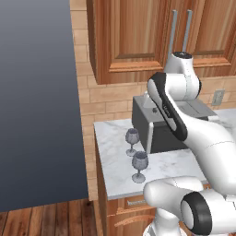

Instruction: Retrieve the wine glasses from the counter and place one next to each plate.

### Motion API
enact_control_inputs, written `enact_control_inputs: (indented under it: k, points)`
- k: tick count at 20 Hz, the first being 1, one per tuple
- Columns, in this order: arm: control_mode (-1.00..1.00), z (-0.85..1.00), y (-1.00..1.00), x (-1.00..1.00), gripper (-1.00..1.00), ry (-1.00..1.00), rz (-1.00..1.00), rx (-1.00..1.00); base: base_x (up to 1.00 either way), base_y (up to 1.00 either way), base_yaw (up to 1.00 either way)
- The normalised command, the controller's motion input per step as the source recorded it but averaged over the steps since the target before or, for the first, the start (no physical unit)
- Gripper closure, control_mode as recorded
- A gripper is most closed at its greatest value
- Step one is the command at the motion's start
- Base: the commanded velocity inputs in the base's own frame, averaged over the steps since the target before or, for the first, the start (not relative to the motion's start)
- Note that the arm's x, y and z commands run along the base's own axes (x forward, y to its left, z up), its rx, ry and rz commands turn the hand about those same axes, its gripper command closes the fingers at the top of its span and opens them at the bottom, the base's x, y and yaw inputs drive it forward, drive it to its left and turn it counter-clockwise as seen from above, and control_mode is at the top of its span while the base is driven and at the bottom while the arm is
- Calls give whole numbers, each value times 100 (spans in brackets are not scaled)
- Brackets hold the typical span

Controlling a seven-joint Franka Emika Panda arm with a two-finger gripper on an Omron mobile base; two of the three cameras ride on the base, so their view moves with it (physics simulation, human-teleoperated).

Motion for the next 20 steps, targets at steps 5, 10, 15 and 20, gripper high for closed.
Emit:
enact_control_inputs:
  k: [5, 10, 15, 20]
  points:
    - [-100, 0, 0, -33, -100, 0, 0, 2, 0, 0, 0]
    - [-100, -2, 0, -31, -100, 1, -9, 4, 0, 0, 0]
    - [-100, 1, -4, -49, -100, 0, -21, 5, 0, 0, 0]
    - [-100, 0, -15, -69, -100, 8, -29, 14, 0, 0, 0]
